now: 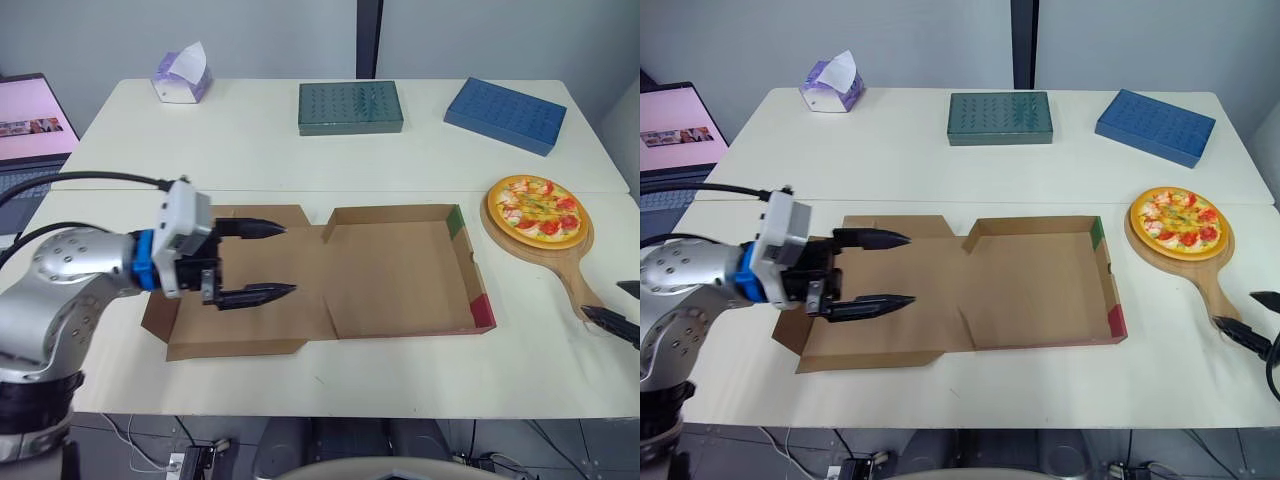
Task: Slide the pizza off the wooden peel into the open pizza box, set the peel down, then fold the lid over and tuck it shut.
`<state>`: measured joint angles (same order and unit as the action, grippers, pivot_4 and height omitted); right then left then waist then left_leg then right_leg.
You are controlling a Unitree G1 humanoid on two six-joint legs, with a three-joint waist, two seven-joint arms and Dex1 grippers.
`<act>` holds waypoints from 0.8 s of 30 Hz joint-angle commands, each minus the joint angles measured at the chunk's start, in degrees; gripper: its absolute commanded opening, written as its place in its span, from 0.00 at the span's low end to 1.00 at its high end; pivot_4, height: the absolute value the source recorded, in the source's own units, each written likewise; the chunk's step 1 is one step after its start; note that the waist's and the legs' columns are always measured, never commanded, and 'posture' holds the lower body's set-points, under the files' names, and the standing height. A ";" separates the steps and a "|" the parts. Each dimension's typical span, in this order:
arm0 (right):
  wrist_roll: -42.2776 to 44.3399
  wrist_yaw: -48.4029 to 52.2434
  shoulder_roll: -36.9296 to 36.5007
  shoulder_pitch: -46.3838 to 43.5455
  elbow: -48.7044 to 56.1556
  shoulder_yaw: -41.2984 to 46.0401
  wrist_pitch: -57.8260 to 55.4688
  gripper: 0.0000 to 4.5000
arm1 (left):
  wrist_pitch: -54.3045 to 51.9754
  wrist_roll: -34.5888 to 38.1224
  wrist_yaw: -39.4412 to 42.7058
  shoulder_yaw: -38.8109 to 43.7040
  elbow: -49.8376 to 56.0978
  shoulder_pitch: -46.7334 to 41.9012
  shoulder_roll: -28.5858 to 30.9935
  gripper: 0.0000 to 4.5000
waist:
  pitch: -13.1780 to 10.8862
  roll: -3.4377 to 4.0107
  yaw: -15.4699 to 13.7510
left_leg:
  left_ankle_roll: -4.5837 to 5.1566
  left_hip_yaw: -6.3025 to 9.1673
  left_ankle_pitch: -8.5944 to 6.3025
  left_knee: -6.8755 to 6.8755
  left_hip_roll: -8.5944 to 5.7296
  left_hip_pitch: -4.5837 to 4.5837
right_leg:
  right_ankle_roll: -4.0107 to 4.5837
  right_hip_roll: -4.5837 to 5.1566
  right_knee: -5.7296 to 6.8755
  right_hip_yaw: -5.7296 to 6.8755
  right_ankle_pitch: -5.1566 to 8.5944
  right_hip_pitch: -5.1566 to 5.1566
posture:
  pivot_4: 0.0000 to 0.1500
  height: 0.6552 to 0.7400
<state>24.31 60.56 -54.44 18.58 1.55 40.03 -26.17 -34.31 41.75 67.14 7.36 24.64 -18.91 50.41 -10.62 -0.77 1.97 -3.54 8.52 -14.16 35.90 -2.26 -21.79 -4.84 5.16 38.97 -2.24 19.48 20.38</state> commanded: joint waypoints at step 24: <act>-7.17 -20.80 1.19 -25.81 -11.25 -17.23 -16.03 0.99 | 1.60 0.92 3.25 -6.07 0.86 -8.33 -4.58 1.00 | -0.07 -0.12 -0.16 | 0.07 -0.05 -0.04 0.09 -0.01 -0.07 | -0.07 -0.02 -0.04 -0.09 -0.04 0.04 | 1.00 1.00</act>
<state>17.10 40.27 -52.28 -5.78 -8.33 21.97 -41.65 -33.24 41.90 70.51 1.11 24.25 -26.32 46.03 -10.69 -0.89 1.80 -3.47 8.47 -14.20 36.00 -2.28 -21.87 -4.91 5.14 38.92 -2.33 19.44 20.41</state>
